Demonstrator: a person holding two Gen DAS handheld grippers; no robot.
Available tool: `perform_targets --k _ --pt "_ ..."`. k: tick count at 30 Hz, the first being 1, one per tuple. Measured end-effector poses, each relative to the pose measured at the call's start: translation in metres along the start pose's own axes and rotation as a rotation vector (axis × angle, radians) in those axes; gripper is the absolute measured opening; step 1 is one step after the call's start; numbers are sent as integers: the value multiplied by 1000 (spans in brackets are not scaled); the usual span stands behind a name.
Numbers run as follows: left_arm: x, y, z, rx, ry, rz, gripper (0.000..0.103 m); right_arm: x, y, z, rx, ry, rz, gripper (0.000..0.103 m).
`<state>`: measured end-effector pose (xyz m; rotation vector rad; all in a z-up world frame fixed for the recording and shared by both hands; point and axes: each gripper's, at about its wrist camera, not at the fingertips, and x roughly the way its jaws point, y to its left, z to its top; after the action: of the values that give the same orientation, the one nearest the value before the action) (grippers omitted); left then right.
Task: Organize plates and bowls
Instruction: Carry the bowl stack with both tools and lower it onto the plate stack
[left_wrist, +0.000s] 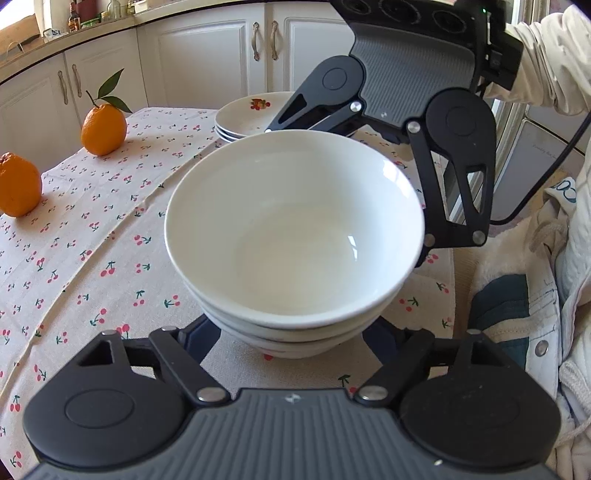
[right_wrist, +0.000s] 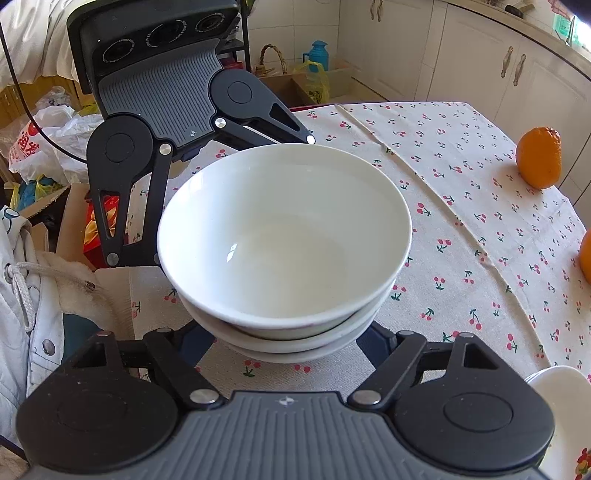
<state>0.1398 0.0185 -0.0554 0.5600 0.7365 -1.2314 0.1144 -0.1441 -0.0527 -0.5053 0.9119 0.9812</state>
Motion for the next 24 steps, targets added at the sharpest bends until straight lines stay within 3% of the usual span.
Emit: perform_targets --k 12,24 --pt "0 -13 17 -15 -9 23 83 -18 -3 -10 9 -11 9 86" --pt "20 -27 72 10 -42 11 83 -71 -17 -39 8 -26 -62 86"
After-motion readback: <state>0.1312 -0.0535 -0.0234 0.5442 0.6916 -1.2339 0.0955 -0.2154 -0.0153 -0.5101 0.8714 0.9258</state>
